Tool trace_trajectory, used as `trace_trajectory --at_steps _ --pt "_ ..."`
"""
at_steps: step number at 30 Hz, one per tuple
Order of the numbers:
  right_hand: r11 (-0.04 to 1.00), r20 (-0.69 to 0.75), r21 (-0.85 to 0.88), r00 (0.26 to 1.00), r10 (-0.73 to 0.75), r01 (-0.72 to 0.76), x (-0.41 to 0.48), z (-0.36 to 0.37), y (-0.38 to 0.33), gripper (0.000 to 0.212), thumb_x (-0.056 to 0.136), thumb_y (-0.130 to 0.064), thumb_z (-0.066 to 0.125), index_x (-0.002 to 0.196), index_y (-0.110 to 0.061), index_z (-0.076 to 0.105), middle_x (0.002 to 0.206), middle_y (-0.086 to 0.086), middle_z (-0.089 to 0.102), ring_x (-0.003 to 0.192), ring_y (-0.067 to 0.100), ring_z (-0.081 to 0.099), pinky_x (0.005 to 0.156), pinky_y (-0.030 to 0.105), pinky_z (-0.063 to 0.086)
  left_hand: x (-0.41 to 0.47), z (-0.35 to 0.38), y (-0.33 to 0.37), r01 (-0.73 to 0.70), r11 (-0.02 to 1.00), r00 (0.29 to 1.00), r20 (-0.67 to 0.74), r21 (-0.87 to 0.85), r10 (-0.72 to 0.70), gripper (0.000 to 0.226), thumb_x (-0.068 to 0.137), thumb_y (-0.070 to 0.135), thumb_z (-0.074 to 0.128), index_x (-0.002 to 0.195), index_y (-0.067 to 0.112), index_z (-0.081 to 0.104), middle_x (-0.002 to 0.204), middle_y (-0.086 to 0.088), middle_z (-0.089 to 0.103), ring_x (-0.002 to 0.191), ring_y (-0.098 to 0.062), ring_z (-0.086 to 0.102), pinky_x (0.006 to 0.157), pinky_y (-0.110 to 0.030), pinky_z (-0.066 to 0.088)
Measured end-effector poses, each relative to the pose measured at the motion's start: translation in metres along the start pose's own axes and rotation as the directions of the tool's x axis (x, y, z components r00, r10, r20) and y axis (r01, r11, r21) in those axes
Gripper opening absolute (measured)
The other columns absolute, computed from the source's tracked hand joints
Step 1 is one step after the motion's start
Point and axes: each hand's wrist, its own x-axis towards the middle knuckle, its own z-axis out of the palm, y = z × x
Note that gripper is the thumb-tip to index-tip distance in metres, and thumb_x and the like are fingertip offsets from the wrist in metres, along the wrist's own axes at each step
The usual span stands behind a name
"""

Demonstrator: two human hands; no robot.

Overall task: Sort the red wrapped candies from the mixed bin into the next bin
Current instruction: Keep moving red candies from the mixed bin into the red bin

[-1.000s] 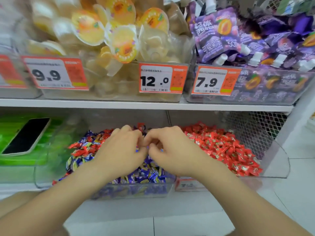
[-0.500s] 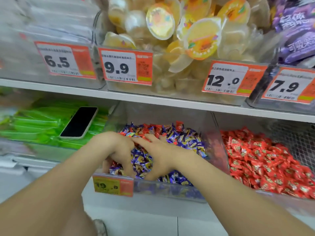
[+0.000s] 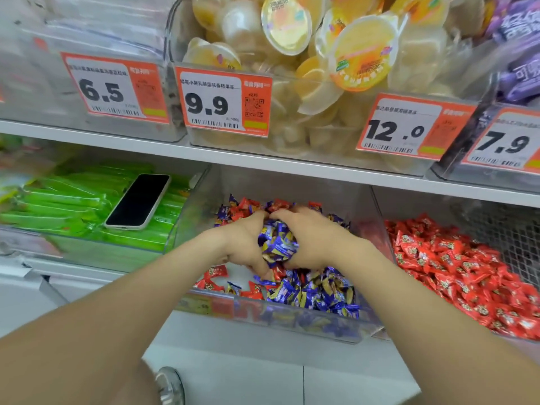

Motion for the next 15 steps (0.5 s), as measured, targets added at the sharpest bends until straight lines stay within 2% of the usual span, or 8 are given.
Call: trace_trajectory --at_steps 3,5,8,9,11,12,13,15 --pt "0.993 -0.022 -0.085 0.997 0.076 -0.078 -0.021 -0.016 0.005 0.091 0.077 -0.022 0.08 0.152 -0.039 0.032 0.138 0.005 0.049 0.131 0.039 0.048 0.105 0.06 0.043 -0.005 -0.01 0.009 -0.087 0.993 0.992 0.087 -0.076 0.093 0.125 0.054 0.025 0.104 0.156 0.029 0.033 0.146 0.009 0.054 0.124 -0.014 0.063 0.105 -0.036 0.054" --pt "0.99 -0.051 -0.115 0.996 0.071 -0.076 -0.034 -0.021 0.0 0.078 0.076 -0.01 0.074 0.14 -0.032 0.035 0.131 0.006 0.048 0.125 0.038 0.047 0.103 0.059 0.044 -0.016 -0.023 0.016 -0.084 0.996 0.985 0.154 -0.001 0.083 0.109 0.069 0.018 0.096 0.157 0.036 0.034 0.141 0.01 0.047 0.113 -0.018 0.07 0.097 -0.041 0.06" --pt "0.991 -0.171 -0.127 0.984 -0.057 0.035 -0.04 -0.015 -0.014 0.052 0.076 -0.01 0.069 0.12 -0.029 0.048 0.12 0.003 0.047 0.115 0.032 0.049 0.096 0.05 0.046 -0.034 -0.035 0.019 -0.039 0.914 0.998 0.069 0.403 0.012 0.069 0.081 0.026 0.086 0.141 0.029 0.051 0.125 0.0 0.045 0.095 -0.022 0.069 0.085 -0.038 0.061" --pt "0.991 -0.167 -0.084 0.979 -0.12 0.107 -0.037 -0.011 -0.019 0.044 0.078 -0.011 0.069 0.114 -0.031 0.056 0.117 0.001 0.047 0.113 0.029 0.051 0.095 0.048 0.047 -0.041 -0.035 0.02 0.044 0.86 0.997 0.032 0.509 -0.07 0.06 0.082 0.029 0.085 0.133 0.021 0.054 0.123 -0.003 0.046 0.088 -0.022 0.067 0.076 -0.036 0.062" --pt "0.965 -0.058 -0.01 0.964 -0.261 0.261 -0.027 0.0 -0.027 0.032 0.082 -0.021 0.073 0.11 -0.035 0.067 0.11 -0.003 0.053 0.107 0.024 0.055 0.093 0.046 0.049 -0.054 -0.029 0.025 0.169 0.73 0.965 0.039 0.662 -0.258 0.05 0.087 0.035 0.082 0.125 0.012 0.058 0.12 -0.007 0.058 0.069 -0.018 0.062 0.058 -0.029 0.058" --pt "0.947 0.026 -0.005 0.947 -0.32 0.321 -0.021 0.009 -0.029 0.033 0.082 -0.031 0.078 0.114 -0.037 0.069 0.108 -0.004 0.056 0.103 0.023 0.056 0.092 0.046 0.051 -0.055 -0.024 0.027 0.186 0.679 0.944 0.063 0.711 -0.325 0.047 0.09 0.039 0.078 0.124 0.012 0.062 0.115 -0.006 0.063 0.068 -0.019 0.062 0.062 -0.029 0.059" --pt "0.93 0.098 -0.015 0.926 -0.365 0.368 -0.013 0.019 -0.03 0.04 0.082 -0.041 0.08 0.12 -0.037 0.068 0.105 -0.005 0.059 0.1 0.023 0.056 0.089 0.046 0.052 -0.052 -0.02 0.028 0.177 0.654 0.931 0.09 0.735 -0.352 0.043 0.093 0.045 0.074 0.121 0.013 0.065 0.106 -0.003 0.065 0.075 -0.022 0.062 0.074 -0.032 0.06" --pt "0.911 0.175 -0.094 0.908 -0.382 0.401 -0.001 0.039 -0.033 0.056 0.082 -0.055 0.077 0.133 -0.04 0.06 0.108 -0.003 0.057 0.097 0.026 0.053 0.086 0.048 0.054 -0.044 -0.015 0.028 0.144 0.642 0.923 0.131 0.753 -0.361 0.04 0.096 0.055 0.067 0.109 0.018 0.066 0.089 0.001 0.059 0.09 -0.026 0.06 0.092 -0.039 0.057"
